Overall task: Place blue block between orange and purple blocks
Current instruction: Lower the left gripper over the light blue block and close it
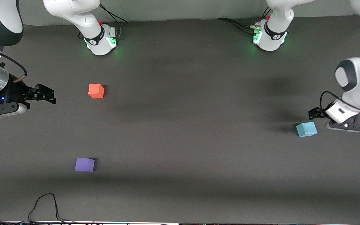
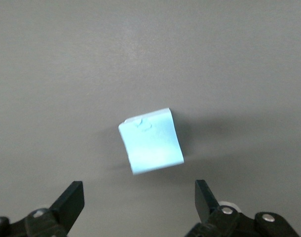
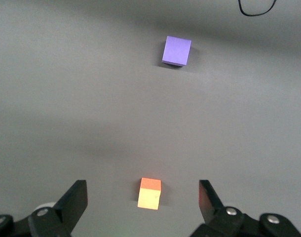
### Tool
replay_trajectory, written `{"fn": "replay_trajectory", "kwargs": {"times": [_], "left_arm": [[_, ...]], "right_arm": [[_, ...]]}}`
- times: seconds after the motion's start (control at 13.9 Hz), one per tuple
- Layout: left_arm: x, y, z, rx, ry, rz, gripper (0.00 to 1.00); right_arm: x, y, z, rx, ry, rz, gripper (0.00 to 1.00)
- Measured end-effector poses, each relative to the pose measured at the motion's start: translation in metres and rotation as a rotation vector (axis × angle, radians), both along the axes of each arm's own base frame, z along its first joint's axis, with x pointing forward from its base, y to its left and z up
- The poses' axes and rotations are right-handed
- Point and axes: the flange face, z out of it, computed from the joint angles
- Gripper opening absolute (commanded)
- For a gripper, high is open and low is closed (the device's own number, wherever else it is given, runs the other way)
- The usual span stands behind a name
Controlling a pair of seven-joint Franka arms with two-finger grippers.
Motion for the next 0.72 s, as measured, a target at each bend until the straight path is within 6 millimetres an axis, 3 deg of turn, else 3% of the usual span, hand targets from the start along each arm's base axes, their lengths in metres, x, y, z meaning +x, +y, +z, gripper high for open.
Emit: {"fn": "replay_trajectory", "kwargs": {"times": [0.22, 0.72], "left_arm": [[0.001, 0.000, -0.039, -0.009, 0.018, -0.001, 1.00], [0.000, -0.004, -0.082, -0.021, 0.039, 0.005, 1.00]], "right_arm": [[0.000, 0.000, 0.001, 0.000, -0.003, 0.001, 1.00], [0.000, 0.003, 0.002, 0.001, -0.004, 0.005, 1.00]]}}
